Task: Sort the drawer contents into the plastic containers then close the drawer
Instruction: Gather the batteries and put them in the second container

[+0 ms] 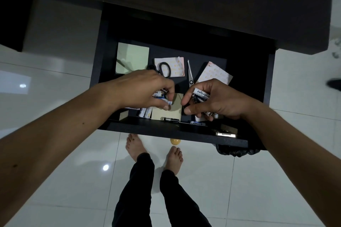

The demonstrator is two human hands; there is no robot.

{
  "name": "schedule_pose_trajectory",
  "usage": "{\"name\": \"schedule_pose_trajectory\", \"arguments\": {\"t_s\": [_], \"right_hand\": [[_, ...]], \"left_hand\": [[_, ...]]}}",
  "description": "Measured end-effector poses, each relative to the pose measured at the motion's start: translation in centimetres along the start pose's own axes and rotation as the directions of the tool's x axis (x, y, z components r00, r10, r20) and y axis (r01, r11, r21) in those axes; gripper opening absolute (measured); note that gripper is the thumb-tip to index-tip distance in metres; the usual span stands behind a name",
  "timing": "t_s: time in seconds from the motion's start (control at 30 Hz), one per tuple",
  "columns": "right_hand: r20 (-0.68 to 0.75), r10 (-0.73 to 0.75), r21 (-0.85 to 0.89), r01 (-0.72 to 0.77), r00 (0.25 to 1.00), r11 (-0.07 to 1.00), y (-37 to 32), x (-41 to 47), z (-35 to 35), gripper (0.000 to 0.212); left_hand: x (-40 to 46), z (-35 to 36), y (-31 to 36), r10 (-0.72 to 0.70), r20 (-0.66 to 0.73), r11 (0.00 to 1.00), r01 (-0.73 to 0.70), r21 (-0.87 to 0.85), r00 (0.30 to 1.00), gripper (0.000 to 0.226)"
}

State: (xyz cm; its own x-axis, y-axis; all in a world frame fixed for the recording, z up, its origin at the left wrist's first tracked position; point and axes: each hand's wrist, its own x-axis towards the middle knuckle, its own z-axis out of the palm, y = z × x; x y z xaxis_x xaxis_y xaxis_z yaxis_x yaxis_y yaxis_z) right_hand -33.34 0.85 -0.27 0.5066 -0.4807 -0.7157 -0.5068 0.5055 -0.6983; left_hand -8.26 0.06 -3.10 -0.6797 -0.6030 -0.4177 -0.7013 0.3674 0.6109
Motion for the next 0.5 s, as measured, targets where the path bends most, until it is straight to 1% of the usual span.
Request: {"name": "schedule_pose_trajectory", "arguments": {"t_s": [0.1,0.23,0.3,0.37,0.5], "right_hand": [[0.008,-0.008,-0.011,0.008,1.000,1.000,0.3,0.2,-0.1,0.018],[0.008,-0.025,-0.017,0.026,1.000,1.000,0.4,0.3,-0.1,0.017],[-0.006,-0.029,-0.023,0.029,1.000,0.999,0.3,0.2,0.0,0.015],[-0.021,-0.027,-0.040,0.027,0.999,0.999,0.2,0.1,0.1,0.014],[-0.014,-0.042,-0.136,0.040,0.999,0.990,-0.1,0.5,0.6,0.011]], "left_hand": [[0.2,0.2,-0.1,-0.017,-0.002,0.999,0.017,0.044,1.000,0.032],[0.4,0.3,-0.1,0.017,-0.001,0.994,-0.016,0.106,1.000,0.027],[0.4,0.3,-0.1,0.024,-0.010,0.995,-0.023,0.098,1.000,0.025],[0.2,0.1,-0.1,0.014,-0.035,1.000,-0.013,0.023,0.999,0.024],[-0.6,-0.9,0.2,-0.027,-0.149,0.982,-0.002,-0.188,0.989,0.021]]}}
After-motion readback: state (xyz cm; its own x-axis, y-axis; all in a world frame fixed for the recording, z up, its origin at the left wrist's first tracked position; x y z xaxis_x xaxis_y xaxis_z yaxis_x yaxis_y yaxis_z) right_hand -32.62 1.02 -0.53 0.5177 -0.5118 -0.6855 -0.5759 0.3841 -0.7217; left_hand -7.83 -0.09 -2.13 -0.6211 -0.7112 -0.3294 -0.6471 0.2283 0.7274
